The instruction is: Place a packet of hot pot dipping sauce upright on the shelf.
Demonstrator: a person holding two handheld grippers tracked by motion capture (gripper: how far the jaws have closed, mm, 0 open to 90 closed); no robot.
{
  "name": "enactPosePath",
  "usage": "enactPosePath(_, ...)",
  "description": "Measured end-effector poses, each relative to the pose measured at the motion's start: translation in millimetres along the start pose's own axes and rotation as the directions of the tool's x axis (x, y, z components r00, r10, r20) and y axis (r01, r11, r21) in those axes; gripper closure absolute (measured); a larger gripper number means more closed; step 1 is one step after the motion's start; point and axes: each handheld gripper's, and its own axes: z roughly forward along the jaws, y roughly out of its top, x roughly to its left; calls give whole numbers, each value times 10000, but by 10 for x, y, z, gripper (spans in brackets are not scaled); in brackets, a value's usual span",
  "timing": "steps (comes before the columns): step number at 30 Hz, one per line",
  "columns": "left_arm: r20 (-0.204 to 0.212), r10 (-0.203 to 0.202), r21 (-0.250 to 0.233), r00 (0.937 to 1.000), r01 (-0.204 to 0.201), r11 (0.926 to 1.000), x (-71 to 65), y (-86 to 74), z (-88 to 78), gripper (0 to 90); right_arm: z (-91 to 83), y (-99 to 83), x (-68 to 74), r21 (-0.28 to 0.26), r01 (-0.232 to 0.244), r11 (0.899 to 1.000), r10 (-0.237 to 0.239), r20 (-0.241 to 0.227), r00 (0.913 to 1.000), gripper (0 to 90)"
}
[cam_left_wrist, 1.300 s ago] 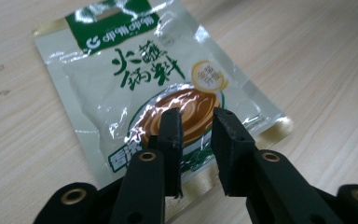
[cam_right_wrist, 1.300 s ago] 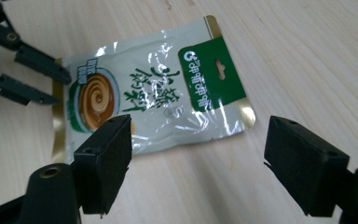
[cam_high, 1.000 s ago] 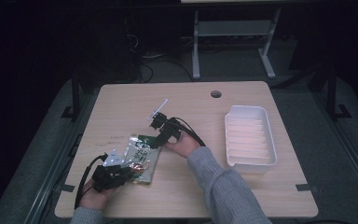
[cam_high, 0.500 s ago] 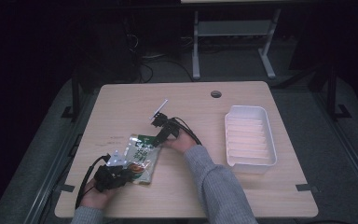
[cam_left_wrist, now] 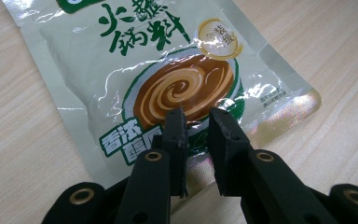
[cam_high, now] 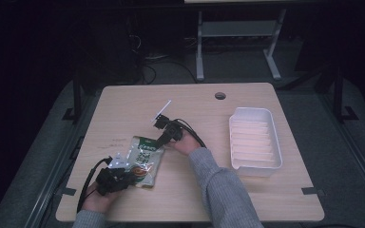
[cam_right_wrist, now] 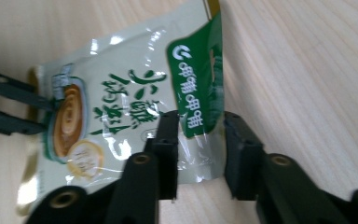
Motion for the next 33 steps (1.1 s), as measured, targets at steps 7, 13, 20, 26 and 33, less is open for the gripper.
enactPosePath(7,-37,24,-30,10000,-24,10000,-4,1,1,763,137,5,-13,508,-238,9984,243,-81,9997,737)
enactPosePath(13,73,5,-93,10000,-5,10000,1,-1,2,734,122,16,12,593,-79,9982,63,269,9996,863)
enactPosePath(20,101,-288,-885,9995,296,9956,14,16,-90,666,-27,11,73,367,173,9992,-174,33,9998,887)
enactPosePath(26,263,-393,-1149,9989,421,9925,36,9,-118,575,-224,0,166,-172,441,9989,-445,-224,9988,894)
enactPosePath(33,448,-454,-1778,9980,527,9826,21,27,-175,509,-441,-15,270,-634,765,9951,-783,-263,9966,897)
